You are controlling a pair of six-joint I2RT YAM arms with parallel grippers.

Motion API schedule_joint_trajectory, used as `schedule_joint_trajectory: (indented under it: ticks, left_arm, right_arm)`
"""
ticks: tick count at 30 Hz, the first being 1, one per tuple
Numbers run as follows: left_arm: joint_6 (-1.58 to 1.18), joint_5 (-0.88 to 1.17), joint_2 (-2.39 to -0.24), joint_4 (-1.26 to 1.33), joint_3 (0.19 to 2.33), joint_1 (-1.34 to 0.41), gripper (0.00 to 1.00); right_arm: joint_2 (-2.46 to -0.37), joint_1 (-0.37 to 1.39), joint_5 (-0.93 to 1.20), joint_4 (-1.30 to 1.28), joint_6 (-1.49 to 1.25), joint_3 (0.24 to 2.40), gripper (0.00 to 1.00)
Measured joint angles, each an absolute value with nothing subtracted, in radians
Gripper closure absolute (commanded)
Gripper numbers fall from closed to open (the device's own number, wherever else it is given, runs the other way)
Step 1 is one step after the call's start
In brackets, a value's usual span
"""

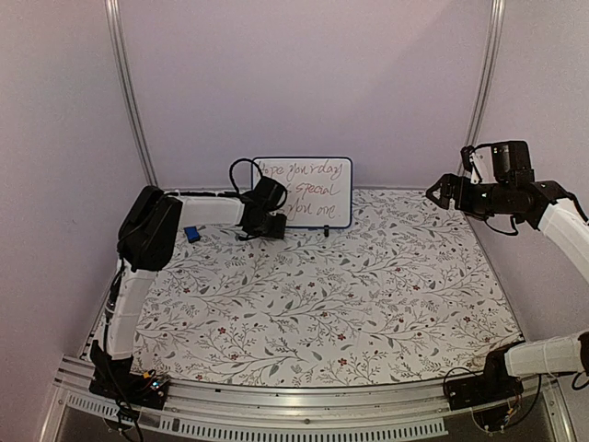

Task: Erase the whiteboard
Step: Move the whiteboard to the center of the board.

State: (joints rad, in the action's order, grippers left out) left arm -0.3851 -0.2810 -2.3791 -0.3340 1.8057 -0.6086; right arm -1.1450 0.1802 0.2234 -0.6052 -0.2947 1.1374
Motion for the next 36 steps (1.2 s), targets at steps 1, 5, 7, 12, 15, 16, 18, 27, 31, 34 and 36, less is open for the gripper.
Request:
schedule_joint_trajectory:
  ticks: [1,5,7,12,15,16,18,27,31,34,36]
  left_arm:
    - [-0.388,-0.281,-2.381,-0.334,1.808,-0.609,0.49]
    - [-0.394,-0.281,-2.383,-0.328,1.81,-0.609,0.57]
    - [-0.393,-0.281,-2.384,-0.324,1.81,-0.609,0.62]
    - [-0.395,-0.284,-2.384,-0.288,1.803,-0.609,0.72]
    - [-0.393,-0.289,-2.384,-0.264,1.793,-0.609,0.73]
    - [-0.393,-0.29,-2.384,-0.255,1.788,-0.609,0.73]
    - [-0.392,-0.297,-2.384,-0.236,1.778,-0.61,0.73]
    - [-0.379,-0.323,-2.383,-0.088,1.672,-0.617,0.73]
    - [-0.365,-0.34,-2.366,0.011,1.606,-0.621,0.72]
    - [-0.354,-0.347,-2.358,0.08,1.563,-0.624,0.72]
    - [-0.344,-0.348,-2.354,0.115,1.541,-0.624,0.72]
  right_arm:
    - [-1.145,0.18,0.223,-0.605,-0.295,1.137,0.01]
    - [-1.145,0.18,0.223,-0.605,-0.295,1.137,0.01]
    - [-1.145,0.18,0.223,-0.605,-0.295,1.137,0.01]
    - [-1.145,0.18,0.224,-0.605,-0.295,1.137,0.01]
    - [-1.145,0.18,0.224,-0.605,-0.295,1.137,0.01]
    - [-1.145,0.18,0.224,-0.605,-0.295,1.137,0.01]
    - [-1.145,0.18,0.224,-0.605,-0.295,1.137,0.01]
    - [-1.145,0.18,0.231,-0.601,-0.295,1.118,0.01]
    - [-1.145,0.18,0.239,-0.599,-0.295,1.114,0.01]
    - [-1.145,0.18,0.242,-0.598,-0.295,1.111,0.01]
    - [-1.145,0.18,0.242,-0.598,-0.295,1.111,0.01]
